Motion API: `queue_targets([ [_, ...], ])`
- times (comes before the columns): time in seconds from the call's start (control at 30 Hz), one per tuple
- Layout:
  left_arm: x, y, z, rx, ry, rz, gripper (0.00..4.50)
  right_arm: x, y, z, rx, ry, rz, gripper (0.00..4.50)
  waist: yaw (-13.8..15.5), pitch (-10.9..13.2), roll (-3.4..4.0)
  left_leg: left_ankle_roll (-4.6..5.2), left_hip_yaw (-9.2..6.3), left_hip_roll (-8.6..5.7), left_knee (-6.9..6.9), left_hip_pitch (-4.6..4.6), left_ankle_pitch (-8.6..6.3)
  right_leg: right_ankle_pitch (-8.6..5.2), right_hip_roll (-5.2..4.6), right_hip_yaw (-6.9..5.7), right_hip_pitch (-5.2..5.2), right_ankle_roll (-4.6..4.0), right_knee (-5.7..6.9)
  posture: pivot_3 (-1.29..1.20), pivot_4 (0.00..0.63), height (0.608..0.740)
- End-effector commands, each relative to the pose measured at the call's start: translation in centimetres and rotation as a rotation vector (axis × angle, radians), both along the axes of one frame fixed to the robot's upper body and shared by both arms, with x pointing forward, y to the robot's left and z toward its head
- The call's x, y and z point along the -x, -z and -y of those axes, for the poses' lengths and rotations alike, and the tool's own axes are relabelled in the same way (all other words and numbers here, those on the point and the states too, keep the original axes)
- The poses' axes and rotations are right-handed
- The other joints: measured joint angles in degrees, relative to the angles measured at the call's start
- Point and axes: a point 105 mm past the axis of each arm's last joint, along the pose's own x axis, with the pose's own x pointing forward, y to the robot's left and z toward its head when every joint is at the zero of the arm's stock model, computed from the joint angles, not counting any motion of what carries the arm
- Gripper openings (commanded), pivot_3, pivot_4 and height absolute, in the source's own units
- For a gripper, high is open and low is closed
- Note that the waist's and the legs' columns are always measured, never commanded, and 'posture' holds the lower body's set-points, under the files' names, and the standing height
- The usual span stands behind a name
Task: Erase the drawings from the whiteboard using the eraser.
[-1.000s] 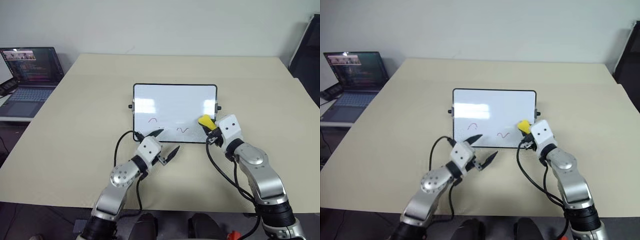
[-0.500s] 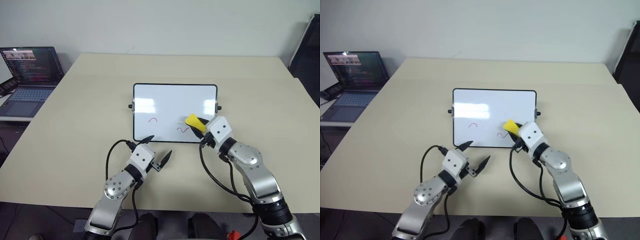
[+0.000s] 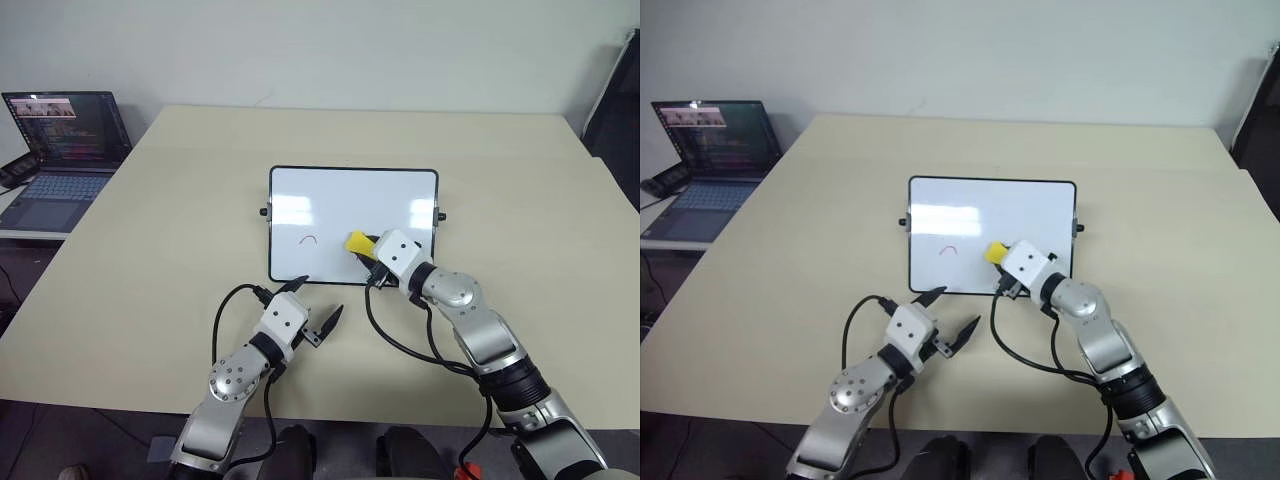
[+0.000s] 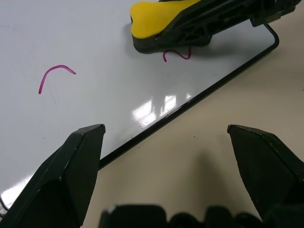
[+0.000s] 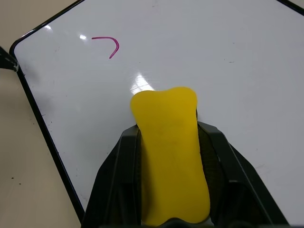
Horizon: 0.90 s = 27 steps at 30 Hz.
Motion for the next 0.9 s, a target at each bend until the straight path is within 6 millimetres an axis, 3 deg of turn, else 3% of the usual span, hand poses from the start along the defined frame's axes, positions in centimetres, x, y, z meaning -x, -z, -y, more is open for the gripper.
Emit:
queue_targets([
  [0.03, -0.1, -1.4, 0.2, 0.009, 0.000, 0.041, 4.50, -0.2, 0.3, 0.9, 0.034, 0.029, -0.003, 1.27, 0.0, 0.0, 0.00, 0.00, 0.01, 0.00, 0.00, 0.03, 0.00, 0.00, 0.00, 0.00, 0.03, 0.00, 0.01, 0.00, 0.150, 0.740],
  [0.33, -1.1, -2.3, 0.0, -0.005, 0.005, 0.058, 4.50, 1.1, 2.3, 1.3, 0.069, 0.025, -0.073, 1.27, 0.0, 0.0, 0.00, 0.00, -0.03, 0.00, 0.00, 0.06, 0.00, 0.00, 0.00, 0.01, 0.08, 0.00, 0.00, 0.00, 0.150, 0.740],
  [0.63, -0.7, -2.4, 0.4, 0.000, 0.019, 0.050, 4.50, 1.0, 3.3, 2.4, 0.122, 0.057, -0.108, 1.27, 0.1, 0.0, -0.01, 0.00, -0.06, 0.00, 0.01, 0.18, 0.00, 0.00, 0.00, 0.01, 0.24, 0.00, -0.02, 0.00, 0.150, 0.740],
  [0.9, -0.7, -2.6, 0.9, 0.011, 0.023, 0.048, 4.50, 2.0, 5.0, 5.1, 0.227, 0.082, -0.169, 1.27, 0.3, 0.0, -0.03, 0.00, -0.16, -0.03, 0.07, 0.21, 0.00, 0.00, -0.02, 0.01, 0.34, 0.00, -0.08, 0.00, 0.150, 0.740],
])
